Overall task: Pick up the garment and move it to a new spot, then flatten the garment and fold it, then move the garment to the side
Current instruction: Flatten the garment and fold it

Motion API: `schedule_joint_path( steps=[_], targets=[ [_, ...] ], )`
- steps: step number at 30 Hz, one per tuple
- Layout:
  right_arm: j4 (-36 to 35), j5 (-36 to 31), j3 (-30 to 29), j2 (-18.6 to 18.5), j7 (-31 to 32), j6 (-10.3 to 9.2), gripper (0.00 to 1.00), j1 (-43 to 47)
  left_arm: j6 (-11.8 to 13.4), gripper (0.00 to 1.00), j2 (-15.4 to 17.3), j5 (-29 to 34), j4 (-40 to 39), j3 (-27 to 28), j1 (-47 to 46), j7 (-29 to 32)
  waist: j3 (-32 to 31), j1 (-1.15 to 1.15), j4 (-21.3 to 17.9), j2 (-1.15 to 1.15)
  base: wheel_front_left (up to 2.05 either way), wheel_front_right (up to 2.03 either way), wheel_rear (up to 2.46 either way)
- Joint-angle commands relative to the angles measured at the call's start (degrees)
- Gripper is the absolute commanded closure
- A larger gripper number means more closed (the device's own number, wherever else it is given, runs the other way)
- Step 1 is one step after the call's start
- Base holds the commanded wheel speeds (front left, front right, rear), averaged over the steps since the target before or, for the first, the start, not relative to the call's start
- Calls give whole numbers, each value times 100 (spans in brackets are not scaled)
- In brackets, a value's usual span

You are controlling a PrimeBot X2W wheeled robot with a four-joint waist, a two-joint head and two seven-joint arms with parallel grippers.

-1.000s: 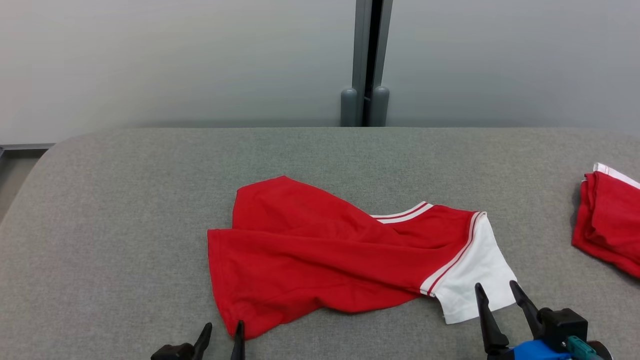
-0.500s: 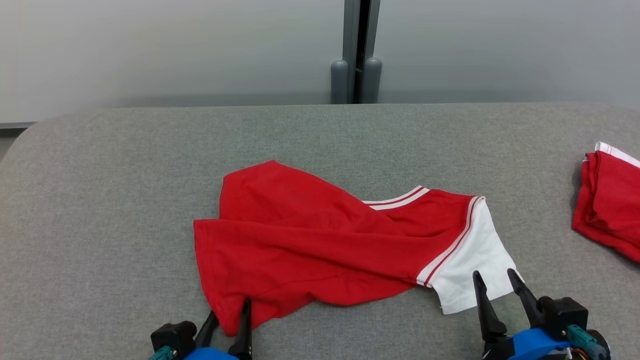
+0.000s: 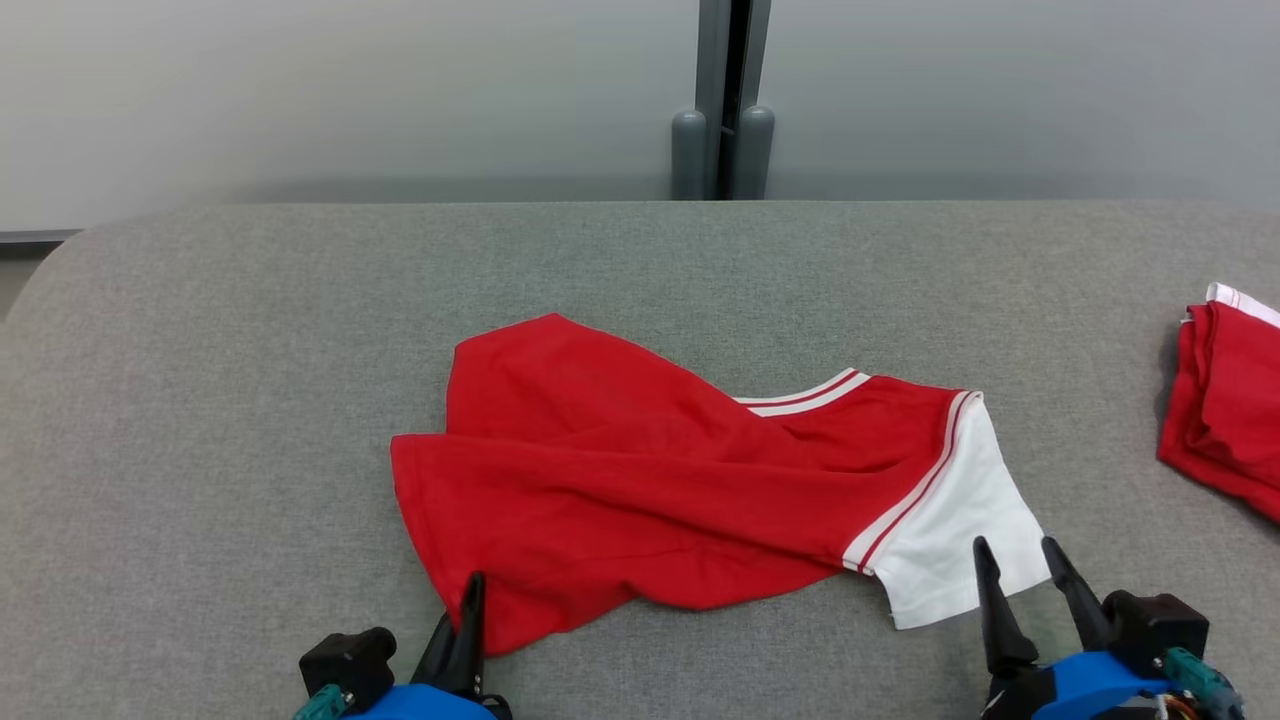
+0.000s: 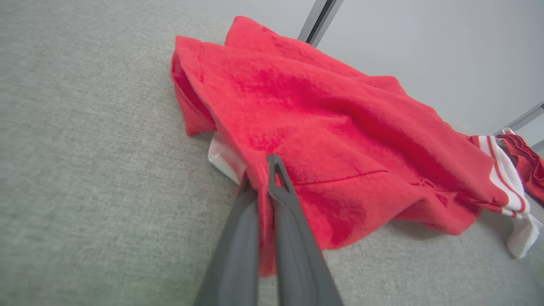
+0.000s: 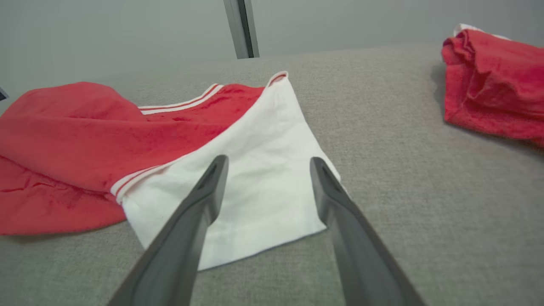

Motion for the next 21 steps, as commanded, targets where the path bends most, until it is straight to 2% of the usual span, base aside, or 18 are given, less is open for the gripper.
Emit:
schedule_joint_path(
  steps=[1, 8, 13, 19, 20, 21],
  targets=[
    [48, 24, -106, -21, -1, 0, 0, -104, -11, 100, 27, 39, -50, -8, 28, 3, 18, 0, 32, 0, 0, 0, 0],
    [630, -260, -789, -17, -1, 0, 0, -420, -11, 100, 92, 93, -280, -240, 67, 2, 63, 0, 207, 0, 0, 0, 0],
    [1396, -438, -1100, -19, -1, 0, 0, -665, -11, 100, 140, 37, -333, -385, 53, 2, 76, 0, 266, 0, 0, 0, 0],
    [2582, -533, -1038, 28, 69, 0, 1, -906, -11, 100, 192, -11, -362, -470, -13, 2, 106, 0, 301, 0, 0, 0, 0],
    [2718, -486, -930, 39, 78, 2, 67, -934, -11, 100, 201, -18, -368, -474, -19, 2, 111, 0, 301, 0, 0, 0, 0],
    [2823, -396, -839, 58, 90, 9, 100, -967, -11, 100, 212, -19, -371, -483, -20, 2, 113, 0, 299, 0, 0, 0, 0]
  ],
)
